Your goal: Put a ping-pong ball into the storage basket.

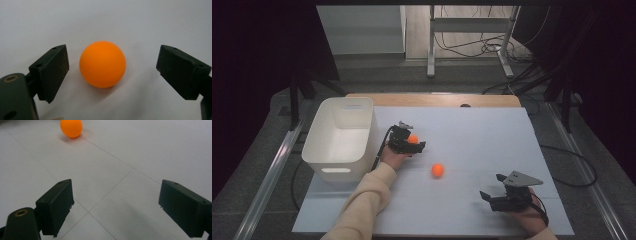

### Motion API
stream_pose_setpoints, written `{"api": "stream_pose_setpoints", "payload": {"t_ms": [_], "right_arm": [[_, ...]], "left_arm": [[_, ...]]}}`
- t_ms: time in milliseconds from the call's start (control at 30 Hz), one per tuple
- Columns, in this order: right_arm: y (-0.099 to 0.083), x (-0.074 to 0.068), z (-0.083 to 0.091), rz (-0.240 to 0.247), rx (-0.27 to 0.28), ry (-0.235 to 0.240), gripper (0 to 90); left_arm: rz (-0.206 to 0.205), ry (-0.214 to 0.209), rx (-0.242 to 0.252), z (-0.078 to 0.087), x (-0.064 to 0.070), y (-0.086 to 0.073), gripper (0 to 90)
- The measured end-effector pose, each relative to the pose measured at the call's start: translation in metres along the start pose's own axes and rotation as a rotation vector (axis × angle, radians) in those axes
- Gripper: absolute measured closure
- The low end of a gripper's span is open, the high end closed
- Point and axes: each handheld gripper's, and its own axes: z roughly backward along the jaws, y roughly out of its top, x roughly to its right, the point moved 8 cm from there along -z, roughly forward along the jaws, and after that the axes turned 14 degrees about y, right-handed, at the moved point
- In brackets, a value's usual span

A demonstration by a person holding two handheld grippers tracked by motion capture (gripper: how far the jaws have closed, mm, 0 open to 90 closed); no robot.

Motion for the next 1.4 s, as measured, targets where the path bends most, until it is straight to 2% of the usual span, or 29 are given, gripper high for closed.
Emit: {"api": "stream_pose_setpoints", "payload": {"t_ms": [433,633,1100,1200,1400], "right_arm": [[0.000,0.000,0.000,0.003,-0.003,-0.001,13.0],[-0.001,0.000,0.000,0.004,-0.003,-0.002,13.0],[-0.001,0.001,-0.001,0.006,-0.011,-0.007,13.1],[-0.002,0.000,-0.001,0.008,-0.012,-0.004,13.1],[-0.002,0.000,0.000,0.010,-0.013,-0.006,13.1]], "left_arm": [[-0.001,-0.002,-0.003,-0.003,-0.003,-0.002,20.2],[-0.010,-0.002,-0.004,-0.003,-0.003,-0.003,26.9],[0.006,0.024,-0.016,-0.006,-0.009,-0.005,44.6],[-0.001,0.028,-0.015,-0.006,-0.009,-0.005,49.5],[0.007,0.031,-0.013,-0.005,-0.012,-0.005,50.1]]}}
